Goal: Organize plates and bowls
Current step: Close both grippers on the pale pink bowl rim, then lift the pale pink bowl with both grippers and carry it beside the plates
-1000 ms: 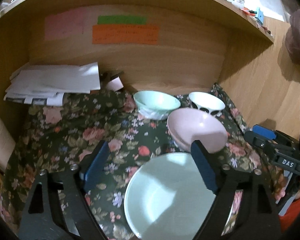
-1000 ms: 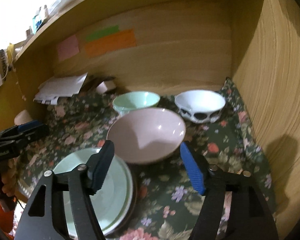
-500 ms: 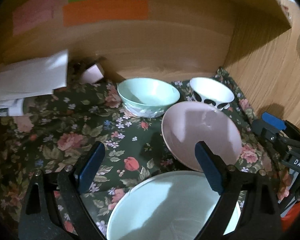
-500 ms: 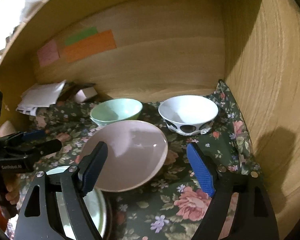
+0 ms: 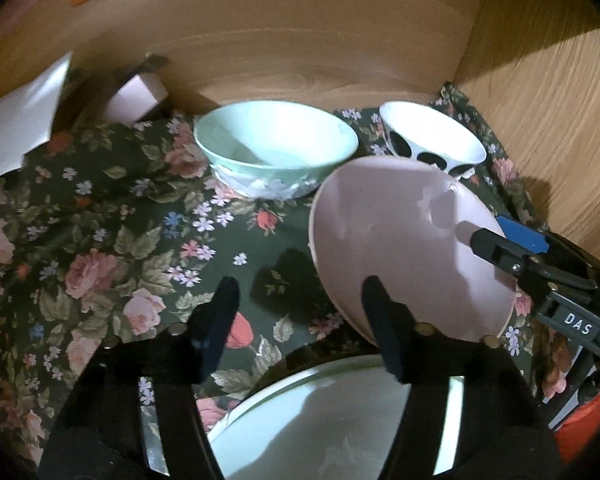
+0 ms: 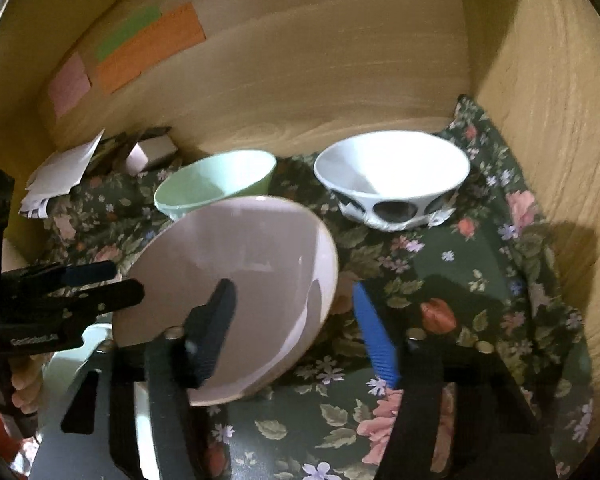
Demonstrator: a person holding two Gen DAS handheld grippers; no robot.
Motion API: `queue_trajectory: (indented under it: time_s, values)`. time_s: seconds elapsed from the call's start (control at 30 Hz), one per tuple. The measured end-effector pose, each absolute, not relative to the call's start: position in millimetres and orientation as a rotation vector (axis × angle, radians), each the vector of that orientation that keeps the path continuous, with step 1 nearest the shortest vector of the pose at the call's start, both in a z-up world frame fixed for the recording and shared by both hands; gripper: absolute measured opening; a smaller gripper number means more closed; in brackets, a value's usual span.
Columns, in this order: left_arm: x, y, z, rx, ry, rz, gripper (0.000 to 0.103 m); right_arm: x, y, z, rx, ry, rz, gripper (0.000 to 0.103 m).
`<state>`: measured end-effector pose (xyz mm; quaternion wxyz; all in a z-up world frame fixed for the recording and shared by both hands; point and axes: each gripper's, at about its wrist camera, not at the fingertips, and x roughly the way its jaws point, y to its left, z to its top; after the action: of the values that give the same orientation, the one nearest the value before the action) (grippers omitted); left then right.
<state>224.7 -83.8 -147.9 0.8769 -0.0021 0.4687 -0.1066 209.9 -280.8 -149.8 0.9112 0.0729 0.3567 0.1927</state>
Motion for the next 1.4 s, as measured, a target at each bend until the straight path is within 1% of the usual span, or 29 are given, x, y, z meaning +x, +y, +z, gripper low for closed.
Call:
queue_trajectory:
  time_s: [0.03,0.1,0.13,0.2,0.33,0.4,0.77,1.13,1.4]
  values:
    - [226,-85,-149,-0.004,0.983,-0.227,0.055,210,-280,-151,0.147,0.743,0.403,0.044]
    - [228,-87,-151,-0.011,0.989,-0.242,0.049,211,-279,-154,0.15,0.755,0.411,0.04]
    - [228,-88,-152,-0.013,0.992,-0.247,0.048,211,-279,-154,0.152,0.758,0.41,0.038]
    - [229,-90,-153,-0.013,0.989,-0.264,0.038,212,-279,-156,0.155,0.766,0.413,0.036]
    - [230,-95,-155,-0.013,1.0,-0.297,0.03,214,-279,-161,0.157,0.783,0.419,0.03]
    - [231,-99,-156,-0.013,1.007,-0.312,0.025,213,-278,-163,0.156,0.784,0.418,0.03]
    - [227,-106,-153,-0.005,0.994,-0.284,0.024,206,-279,-151,0.17,0.754,0.401,0.029]
    - [202,-95,-119,-0.02,0.891,-0.258,0.024,186,-272,-120,0.161,0.674,0.43,0.029]
    - [179,-78,-103,-0.044,0.841,-0.234,0.024,170,-259,-104,0.149,0.636,0.465,0.029]
